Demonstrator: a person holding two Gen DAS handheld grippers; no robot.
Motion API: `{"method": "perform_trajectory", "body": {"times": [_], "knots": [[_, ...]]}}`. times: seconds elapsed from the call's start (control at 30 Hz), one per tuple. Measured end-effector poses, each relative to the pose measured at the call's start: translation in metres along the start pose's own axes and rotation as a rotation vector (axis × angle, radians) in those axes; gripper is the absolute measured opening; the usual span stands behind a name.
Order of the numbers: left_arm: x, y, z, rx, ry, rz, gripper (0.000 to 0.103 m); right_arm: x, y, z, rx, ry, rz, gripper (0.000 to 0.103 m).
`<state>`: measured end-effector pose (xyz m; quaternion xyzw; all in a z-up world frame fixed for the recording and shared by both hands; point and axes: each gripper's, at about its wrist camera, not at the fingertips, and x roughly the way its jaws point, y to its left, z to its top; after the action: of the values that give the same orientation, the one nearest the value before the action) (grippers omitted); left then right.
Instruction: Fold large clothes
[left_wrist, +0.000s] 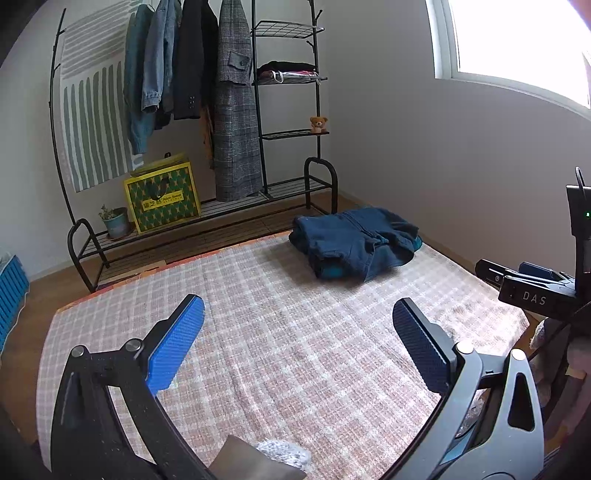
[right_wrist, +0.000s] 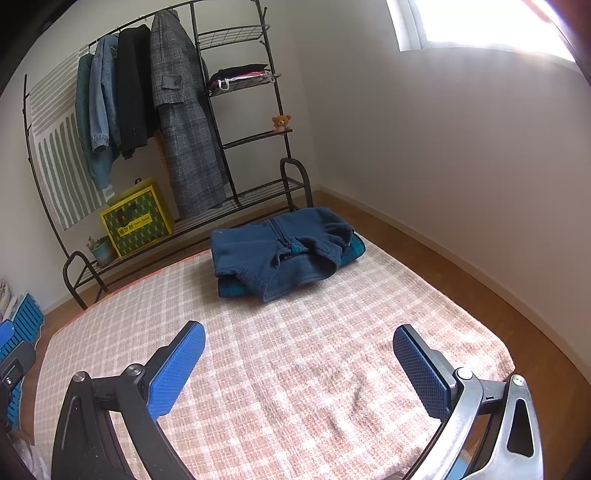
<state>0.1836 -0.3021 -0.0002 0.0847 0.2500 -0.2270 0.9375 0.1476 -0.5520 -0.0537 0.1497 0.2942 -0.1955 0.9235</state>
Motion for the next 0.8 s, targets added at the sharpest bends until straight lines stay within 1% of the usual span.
{"method": "perform_trajectory", "body": {"times": [0.3, 0.8], "knots": [[-0.0025, -0.0007, 0.0002, 0.000, -0.001, 0.013, 0.103, 0.0003, 0.0009, -0.0028, 0.004, 0.004, -0.001, 0.103], [-0.0031, 0.0006, -0.0003, -0.004, 0.001, 0.007, 0.103, 0.0011, 0.0047, -0.0082, 0.007, 0.011, 0.002, 0.103]]}}
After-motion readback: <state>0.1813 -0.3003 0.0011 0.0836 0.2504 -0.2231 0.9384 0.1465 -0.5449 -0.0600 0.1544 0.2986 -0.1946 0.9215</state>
